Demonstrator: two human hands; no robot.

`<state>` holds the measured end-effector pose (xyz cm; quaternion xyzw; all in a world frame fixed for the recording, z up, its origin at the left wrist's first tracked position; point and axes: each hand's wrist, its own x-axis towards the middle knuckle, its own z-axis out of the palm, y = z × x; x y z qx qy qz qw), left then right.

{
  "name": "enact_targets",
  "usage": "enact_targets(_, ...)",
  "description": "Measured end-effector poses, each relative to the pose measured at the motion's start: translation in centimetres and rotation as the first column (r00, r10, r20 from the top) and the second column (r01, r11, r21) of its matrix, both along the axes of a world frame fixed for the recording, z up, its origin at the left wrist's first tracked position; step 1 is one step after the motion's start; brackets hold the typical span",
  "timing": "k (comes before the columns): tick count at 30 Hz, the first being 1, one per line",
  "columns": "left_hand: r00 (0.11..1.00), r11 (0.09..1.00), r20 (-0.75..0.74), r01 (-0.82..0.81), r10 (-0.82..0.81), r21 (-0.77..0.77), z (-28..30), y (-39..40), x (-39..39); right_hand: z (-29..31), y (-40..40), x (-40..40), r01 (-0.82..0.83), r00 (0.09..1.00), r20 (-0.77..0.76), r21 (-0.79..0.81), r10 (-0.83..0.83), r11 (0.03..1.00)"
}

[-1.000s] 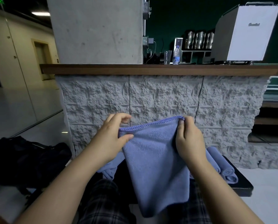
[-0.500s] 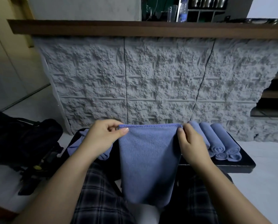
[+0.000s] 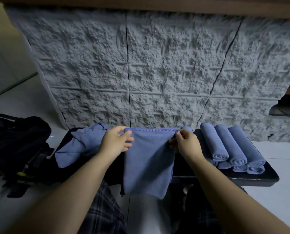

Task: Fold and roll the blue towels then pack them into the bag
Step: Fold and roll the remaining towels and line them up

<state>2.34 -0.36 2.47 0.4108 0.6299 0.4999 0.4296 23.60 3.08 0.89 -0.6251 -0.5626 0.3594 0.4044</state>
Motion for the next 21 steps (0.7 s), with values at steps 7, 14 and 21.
enact_targets(7, 0.998, 0.989, -0.045, -0.044, 0.050, 0.143, -1.4, 5.2, -0.1, -0.7, 4.2, -1.0, 0.023, 0.993, -0.114, 0.043, -0.018, 0.999)
enact_targets(14, 0.927, 0.966, -0.293, 0.255, -0.233, 0.040, -6.3, 5.6, 0.4, -3.0, 5.1, -0.4, -0.244, 0.942, 0.232, -0.022, 0.242, 0.970)
enact_targets(21, 0.397, 0.817, -0.766, 0.505, -0.506, -0.278, -12.1, -0.6, 1.3, -9.5, -0.3, 0.0, -0.607, 0.531, 0.596, -0.227, 0.602, 0.761)
